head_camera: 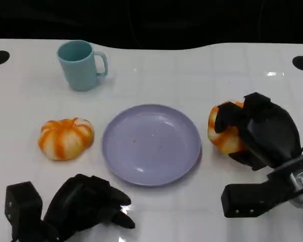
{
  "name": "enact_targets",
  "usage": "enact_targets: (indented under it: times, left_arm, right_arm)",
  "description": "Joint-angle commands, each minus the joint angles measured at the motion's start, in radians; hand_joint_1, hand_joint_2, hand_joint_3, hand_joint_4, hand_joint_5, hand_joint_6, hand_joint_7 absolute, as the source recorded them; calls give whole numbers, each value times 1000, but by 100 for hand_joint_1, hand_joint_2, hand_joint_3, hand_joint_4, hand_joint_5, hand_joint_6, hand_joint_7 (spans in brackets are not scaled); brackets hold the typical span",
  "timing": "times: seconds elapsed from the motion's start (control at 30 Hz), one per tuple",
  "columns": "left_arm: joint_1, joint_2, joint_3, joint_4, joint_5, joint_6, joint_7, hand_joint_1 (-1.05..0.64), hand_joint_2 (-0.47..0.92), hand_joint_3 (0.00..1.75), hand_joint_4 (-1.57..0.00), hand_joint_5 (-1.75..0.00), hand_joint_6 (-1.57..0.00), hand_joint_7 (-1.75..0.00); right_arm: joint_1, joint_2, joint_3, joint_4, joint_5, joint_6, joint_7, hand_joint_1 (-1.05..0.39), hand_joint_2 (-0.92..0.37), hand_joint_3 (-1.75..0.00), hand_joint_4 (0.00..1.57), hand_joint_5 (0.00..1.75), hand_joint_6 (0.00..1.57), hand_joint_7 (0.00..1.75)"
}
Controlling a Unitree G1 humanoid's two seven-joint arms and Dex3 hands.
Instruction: Grasp the bread from the table and place it into the plate.
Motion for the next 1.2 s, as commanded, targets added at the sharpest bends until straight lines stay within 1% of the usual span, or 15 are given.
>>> enact_targets:
  times: [0.03,0.13,0.3,0.43,0.53,0.67,0.8,0.87,1.0,1.1,1.13,1.17,1.2]
  left_arm:
    - [1,13,3,1,3,-7,6,-105,77,0,-157,-26,-157,-5]
    - [0,12,5,3,-6,-3,-5,-105,76,0,-157,-26,-157,-4]
    - [8,13,1,-9,2,5,6,-105,76,0,-157,-26,-157,-5]
    - [8,14,1,-11,1,8,4,-105,76,0,-157,-27,-157,-5]
    - [11,13,-2,-14,5,2,7,-105,76,0,-157,-28,-157,-5]
    - [13,14,-4,-16,10,-11,6,-105,78,1,-157,-28,-157,-4]
    - [15,15,-5,-16,9,-6,8,-105,77,1,-157,-28,-157,-4]
    - [15,14,-6,-18,11,-4,12,-105,77,0,-157,-28,-157,-4]
    - [16,14,-8,-19,14,-7,16,-105,78,1,-157,-28,-157,-4]
    - [17,14,-7,-21,14,-8,14,-105,78,0,-157,-28,-157,-4]
    - [18,14,-7,-24,15,-6,15,-105,78,0,-157,-28,-157,-4]
    - [20,15,-8,-27,16,-5,16,-105,78,0,-157,-28,-157,-4]
    - [21,15,-8,-28,18,-4,17,-105,78,0,-157,-28,-157,-4]
  right_arm:
    - [-15,5,-22,-67,46,-28,31,-19,-27,-133,99,175,74,175]
    - [-17,23,-24,-117,58,-24,68,-21,-27,-139,101,175,76,175]
    - [-13,51,-22,-190,74,-23,143,-21,-28,-138,101,175,76,175]
    - [-15,85,-20,-228,76,-9,189,-21,-28,-138,100,175,76,175]
    - [-23,116,-19,-244,91,-18,228,-21,-28,-137,100,175,75,175]
    - [-54,154,-5,-204,111,-79,238,-17,-28,-139,102,175,78,175]
    - [-74,184,2,-178,132,-100,291,-20,-31,-138,101,175,77,175]
    - [-86,200,5,-157,140,-116,301,-20,-32,-137,100,175,77,175]
    - [-107,220,8,-94,140,-151,287,-19,-33,-138,98,175,76,175]
    - [-113,225,4,-69,155,-168,310,-18,-34,-138,95,175,74,175]
    - [-113,224,2,-66,162,-168,325,-18,-35,-136,91,175,77,162]
    - [-112,223,2,-65,166,-165,337,-18,-37,-132,89,164,81,137]
    - [-112,220,3,-67,165,-160,350,-19,-39,-128,88,157,84,124]
